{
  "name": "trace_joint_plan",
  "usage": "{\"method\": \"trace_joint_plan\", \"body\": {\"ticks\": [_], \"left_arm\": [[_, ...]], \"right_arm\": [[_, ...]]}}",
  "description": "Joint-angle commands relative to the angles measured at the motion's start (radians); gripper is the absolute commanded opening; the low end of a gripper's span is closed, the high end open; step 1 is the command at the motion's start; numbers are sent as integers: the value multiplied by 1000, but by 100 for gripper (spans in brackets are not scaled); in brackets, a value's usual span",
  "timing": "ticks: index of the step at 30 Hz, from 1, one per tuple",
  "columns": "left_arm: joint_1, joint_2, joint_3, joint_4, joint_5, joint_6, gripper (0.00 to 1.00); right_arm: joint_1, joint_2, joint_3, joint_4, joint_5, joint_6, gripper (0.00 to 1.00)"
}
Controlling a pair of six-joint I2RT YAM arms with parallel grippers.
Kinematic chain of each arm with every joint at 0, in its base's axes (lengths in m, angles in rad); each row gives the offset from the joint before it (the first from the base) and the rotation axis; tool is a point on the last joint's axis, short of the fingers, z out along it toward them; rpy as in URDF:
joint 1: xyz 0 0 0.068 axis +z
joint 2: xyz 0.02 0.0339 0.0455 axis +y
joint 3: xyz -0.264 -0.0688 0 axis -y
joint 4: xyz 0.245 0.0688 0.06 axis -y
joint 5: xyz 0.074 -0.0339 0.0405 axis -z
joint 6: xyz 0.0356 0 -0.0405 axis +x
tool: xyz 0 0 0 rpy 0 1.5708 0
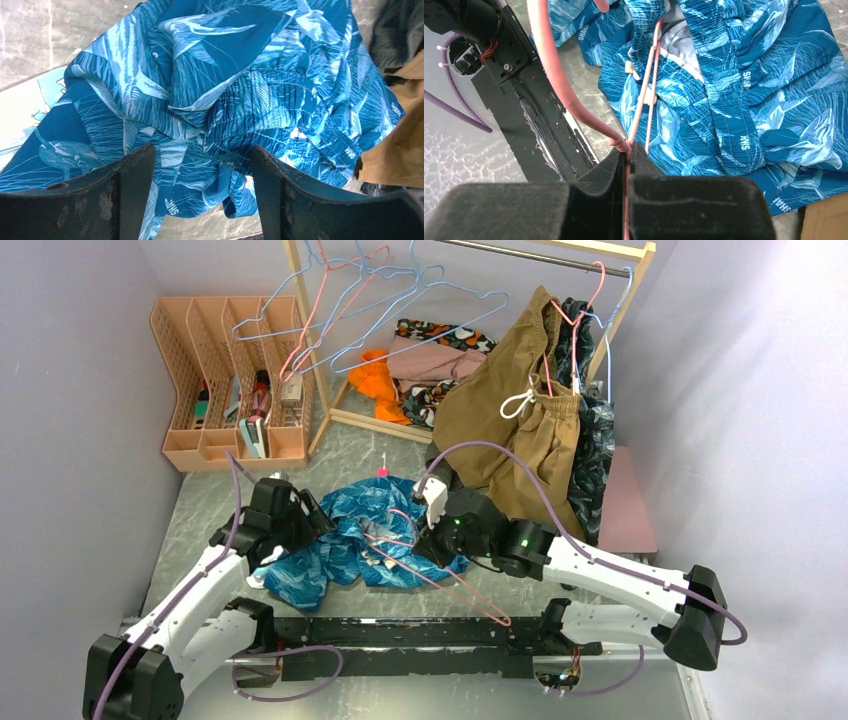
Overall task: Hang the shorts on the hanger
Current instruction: Hang the shorts on the hanger.
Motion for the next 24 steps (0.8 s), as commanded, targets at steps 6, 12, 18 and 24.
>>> {"method": "trace_joint_plan", "body": {"ticks": [6,12,18,24], "left_arm": [[6,-1,16,60,83,73,77],[5,25,0,92,101,79,68],[5,69,-16,152,142,88,54],[3,114,-7,177,131,90,59]], "right_arm": [[6,-11,-27,21,-2,10,0],[5,-11,-27,24,-2,10,0],[5,-24,-32,21,2,13,0],[6,-38,-41,29,4,21,0]]}}
